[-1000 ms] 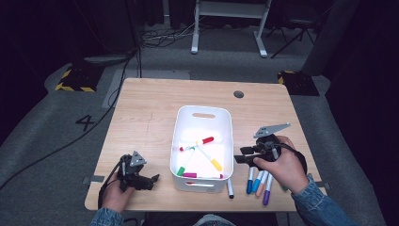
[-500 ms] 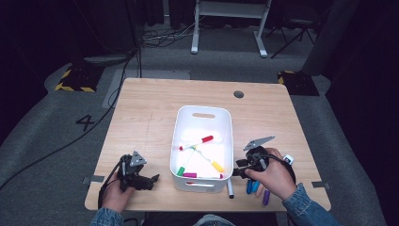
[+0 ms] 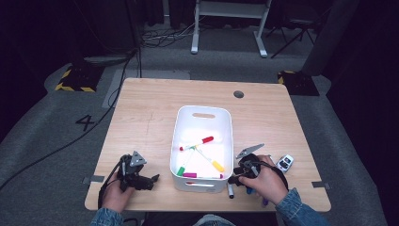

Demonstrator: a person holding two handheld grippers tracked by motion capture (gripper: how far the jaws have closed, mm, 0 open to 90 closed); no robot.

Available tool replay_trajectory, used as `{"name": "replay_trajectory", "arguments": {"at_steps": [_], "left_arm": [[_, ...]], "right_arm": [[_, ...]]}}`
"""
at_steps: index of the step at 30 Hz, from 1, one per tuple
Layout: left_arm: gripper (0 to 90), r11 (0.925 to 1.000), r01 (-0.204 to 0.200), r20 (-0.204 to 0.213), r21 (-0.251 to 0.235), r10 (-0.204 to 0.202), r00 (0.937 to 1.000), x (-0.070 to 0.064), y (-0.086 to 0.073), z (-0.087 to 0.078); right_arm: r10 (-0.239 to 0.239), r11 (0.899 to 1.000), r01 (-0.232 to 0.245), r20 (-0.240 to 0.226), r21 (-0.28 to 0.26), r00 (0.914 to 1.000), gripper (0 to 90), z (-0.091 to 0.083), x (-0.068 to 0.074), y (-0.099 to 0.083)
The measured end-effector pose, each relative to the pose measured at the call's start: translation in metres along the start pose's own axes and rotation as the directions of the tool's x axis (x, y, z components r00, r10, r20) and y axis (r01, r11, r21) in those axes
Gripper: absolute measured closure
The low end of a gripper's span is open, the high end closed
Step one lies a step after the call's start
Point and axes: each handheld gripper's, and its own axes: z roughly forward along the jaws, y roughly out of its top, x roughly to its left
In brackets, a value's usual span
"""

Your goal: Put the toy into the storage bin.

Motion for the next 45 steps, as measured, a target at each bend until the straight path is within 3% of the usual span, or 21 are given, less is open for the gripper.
{"name": "replay_trajectory", "arguments": {"at_steps": [10,16,19,20,24,30,34,45], "left_arm": [[0.0,1.0000,0.000,0.000,0.000,0.000,1.0000,0.000,0.000,0.000],[0.0,1.0000,0.000,0.000,0.000,0.000,1.0000,0.000,0.000,0.000],[0.0,1.0000,0.000,0.000,0.000,0.000,1.0000,0.000,0.000,0.000],[0.0,1.0000,0.000,0.000,0.000,0.000,1.0000,0.000,0.000,0.000],[0.0,1.0000,0.000,0.000,0.000,0.000,1.0000,0.000,0.000,0.000],[0.0,1.0000,-0.001,0.000,0.001,0.001,1.0000,0.000,0.000,0.000],[0.0,1.0000,0.000,0.000,0.000,0.000,1.0000,0.000,0.000,0.000],[0.0,1.0000,0.000,0.000,0.000,0.000,1.0000,0.000,0.000,0.000]], "right_arm": [[-0.001,1.000,0.000,0.042,0.008,0.9991,48.4,0.008,-0.002,0.002],[-0.037,0.999,0.034,0.095,0.035,0.9947,62.0,0.005,-0.006,0.003],[-0.040,0.999,0.036,0.101,0.039,0.9941,66.0,0.006,-0.007,0.004],[-0.026,0.999,0.021,0.122,0.042,0.9922,67.7,0.006,-0.008,0.005],[-0.011,0.999,0.005,0.124,0.042,0.9922,70.8,0.006,-0.011,0.007],[0.057,0.997,-0.065,0.154,0.045,0.9864,77.2,0.002,-0.017,0.007],[0.100,0.994,-0.104,0.128,0.029,0.9868,77.3,-0.001,-0.022,0.006],[0.136,0.990,-0.132,0.104,-0.047,0.9853,77.3,-0.030,-0.028,0.013]]}}
